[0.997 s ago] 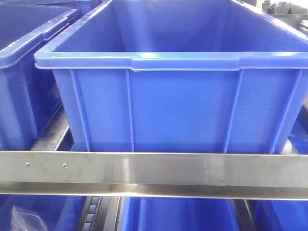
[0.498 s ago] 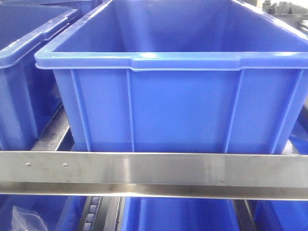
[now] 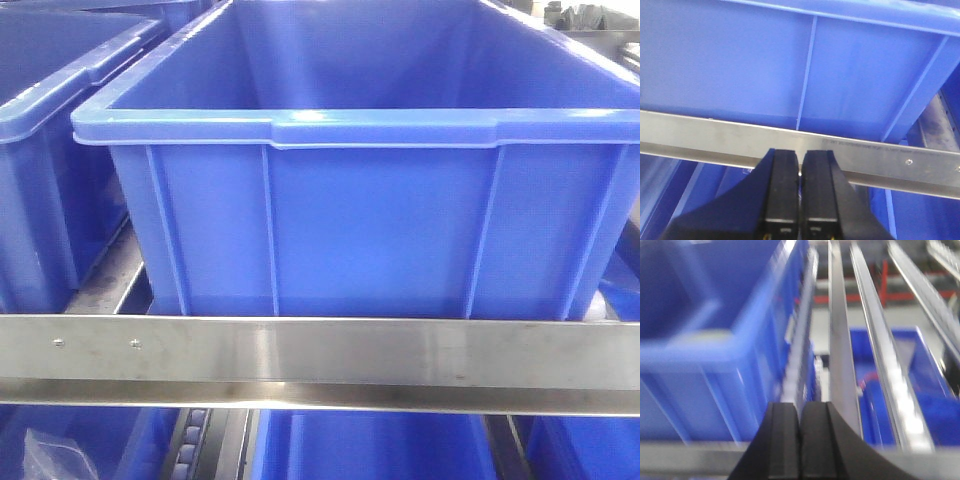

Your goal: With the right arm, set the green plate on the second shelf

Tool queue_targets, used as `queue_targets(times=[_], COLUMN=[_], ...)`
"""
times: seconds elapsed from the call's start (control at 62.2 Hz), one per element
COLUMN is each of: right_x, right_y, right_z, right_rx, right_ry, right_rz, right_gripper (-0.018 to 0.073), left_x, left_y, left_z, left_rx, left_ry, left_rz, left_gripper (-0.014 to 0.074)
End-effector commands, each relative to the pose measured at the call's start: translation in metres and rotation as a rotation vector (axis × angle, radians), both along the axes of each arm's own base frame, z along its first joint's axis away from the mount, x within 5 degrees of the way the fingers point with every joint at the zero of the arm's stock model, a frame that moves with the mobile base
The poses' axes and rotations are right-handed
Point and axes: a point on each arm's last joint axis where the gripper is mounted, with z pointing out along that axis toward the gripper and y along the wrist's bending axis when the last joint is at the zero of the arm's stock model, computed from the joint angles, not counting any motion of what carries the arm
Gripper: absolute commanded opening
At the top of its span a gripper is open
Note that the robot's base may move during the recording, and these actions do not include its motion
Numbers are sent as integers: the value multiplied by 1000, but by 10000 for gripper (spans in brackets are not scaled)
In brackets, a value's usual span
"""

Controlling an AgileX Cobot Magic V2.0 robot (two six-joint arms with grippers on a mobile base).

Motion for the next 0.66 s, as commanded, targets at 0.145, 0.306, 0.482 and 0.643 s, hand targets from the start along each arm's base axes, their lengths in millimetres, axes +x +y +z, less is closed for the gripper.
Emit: queue_targets(times=[0.145, 0.306, 0.482, 0.643], right_x=[0, 0, 0, 0], right_y=[-1, -1, -1, -1], right_z=[3, 3, 3, 3], right_rx=[-10, -10, -10, -10], right_ry=[-84, -83, -83, -83], right_rz=[-18, -18, -18, -18], right_gripper=[54, 54, 54, 54], left_x=[1, 1, 1, 1], left_y=[-1, -1, -1, -1], left_z=[-4, -4, -4, -4], left_rx=[2, 2, 2, 2], left_ry=[-57, -57, -57, -57], left_rz=[-14, -14, -14, -14], left_gripper=[124, 124, 124, 124])
